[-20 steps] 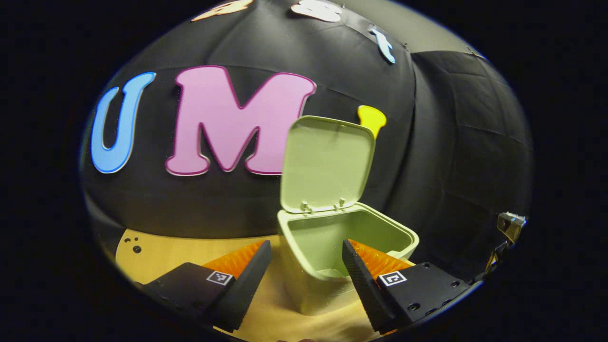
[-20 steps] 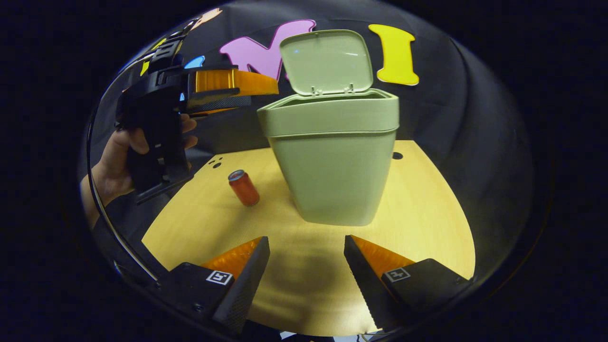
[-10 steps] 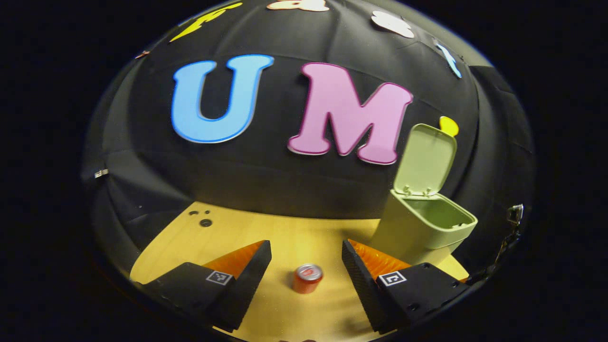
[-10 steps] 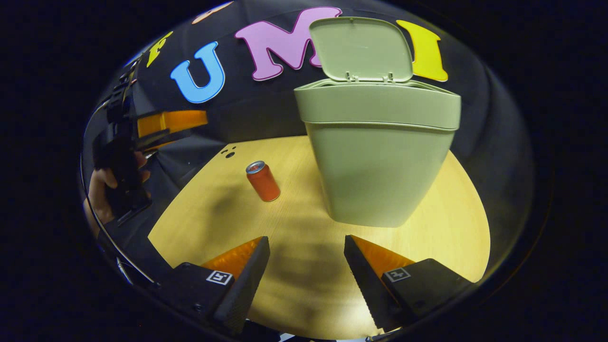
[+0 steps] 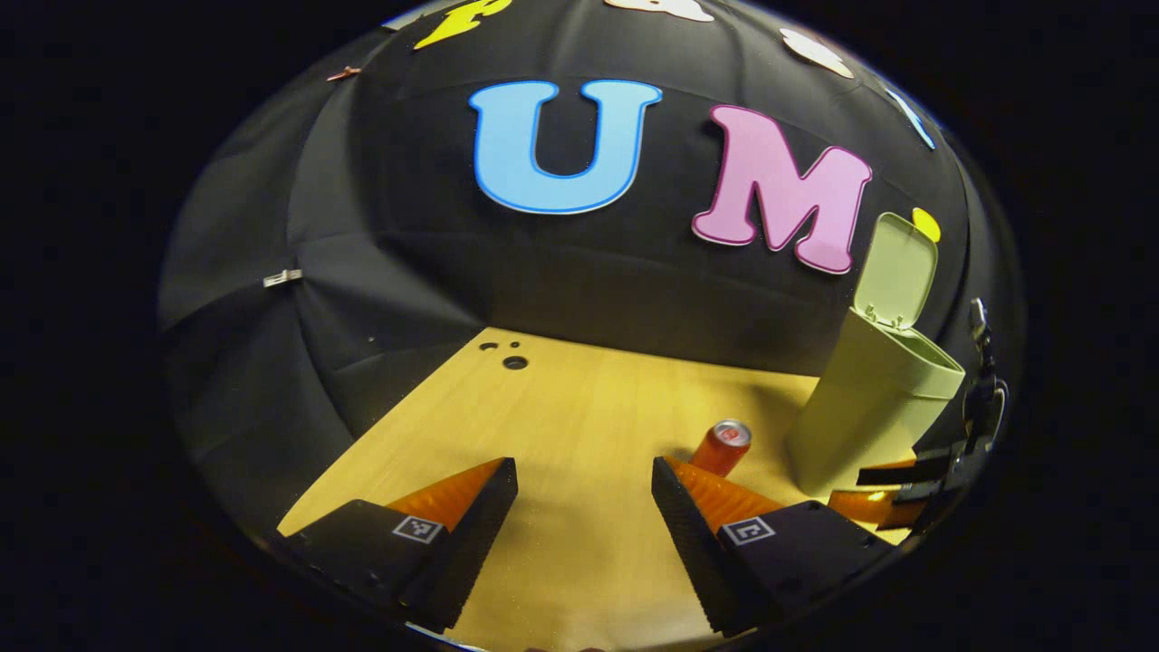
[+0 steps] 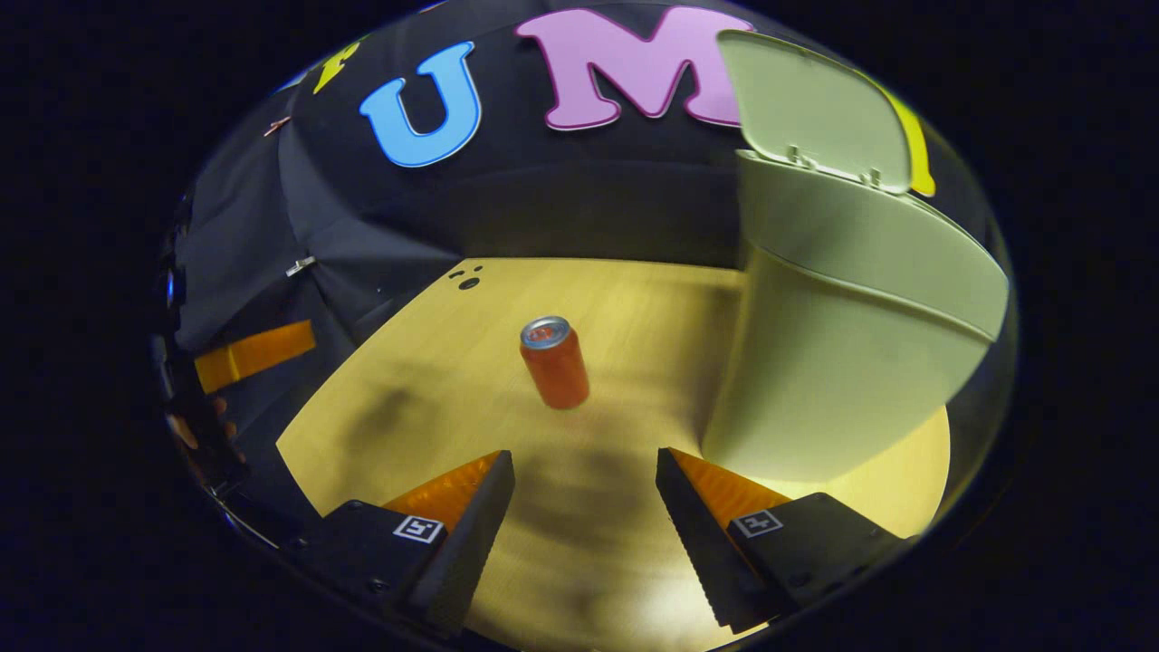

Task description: Press the lid of the desktop garbage bin to open it, pick up the crumpled paper on the desktop and throw it into the bin, then pick up the pop can on the desktop and drop it into the bin, and finally close the garbage bin lid.

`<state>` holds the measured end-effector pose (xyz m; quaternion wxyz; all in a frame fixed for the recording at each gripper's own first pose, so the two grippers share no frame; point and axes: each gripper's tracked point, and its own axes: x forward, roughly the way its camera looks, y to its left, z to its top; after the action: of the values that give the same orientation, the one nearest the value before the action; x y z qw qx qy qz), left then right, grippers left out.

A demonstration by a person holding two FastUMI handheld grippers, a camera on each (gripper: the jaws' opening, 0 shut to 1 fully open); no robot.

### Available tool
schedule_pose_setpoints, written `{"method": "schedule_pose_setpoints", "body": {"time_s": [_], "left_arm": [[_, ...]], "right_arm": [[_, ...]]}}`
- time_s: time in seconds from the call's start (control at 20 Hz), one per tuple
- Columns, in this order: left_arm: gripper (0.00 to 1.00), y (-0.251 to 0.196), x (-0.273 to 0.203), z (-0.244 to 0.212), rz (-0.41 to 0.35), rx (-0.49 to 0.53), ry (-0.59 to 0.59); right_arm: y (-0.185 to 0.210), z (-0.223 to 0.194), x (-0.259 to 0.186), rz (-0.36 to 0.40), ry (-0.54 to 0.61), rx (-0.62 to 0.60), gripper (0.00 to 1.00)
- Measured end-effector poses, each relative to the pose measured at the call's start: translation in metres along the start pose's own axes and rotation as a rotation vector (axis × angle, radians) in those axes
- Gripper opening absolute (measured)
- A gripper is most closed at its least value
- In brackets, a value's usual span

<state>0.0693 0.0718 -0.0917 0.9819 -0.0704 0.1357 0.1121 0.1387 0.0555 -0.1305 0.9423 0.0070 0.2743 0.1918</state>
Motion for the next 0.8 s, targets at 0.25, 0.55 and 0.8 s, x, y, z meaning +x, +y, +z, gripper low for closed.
{"method": "schedule_pose_setpoints", "body": {"time_s": [0.25,0.55,0.8], "left_arm": [[0.96,0.054,-0.021,-0.021,0.084,-0.065,0.022],[0.96,0.115,-0.042,-0.051,0.228,-0.137,0.066],[0.96,0.15,-0.057,-0.057,0.311,-0.13,0.085]], "right_arm": [[0.023,0.021,0.042,0.018,0.008,-0.05,0.99],[0.042,0.039,0.093,0.019,0.022,-0.102,0.99],[0.037,0.039,0.129,-0.026,0.049,-0.13,0.99]]}}
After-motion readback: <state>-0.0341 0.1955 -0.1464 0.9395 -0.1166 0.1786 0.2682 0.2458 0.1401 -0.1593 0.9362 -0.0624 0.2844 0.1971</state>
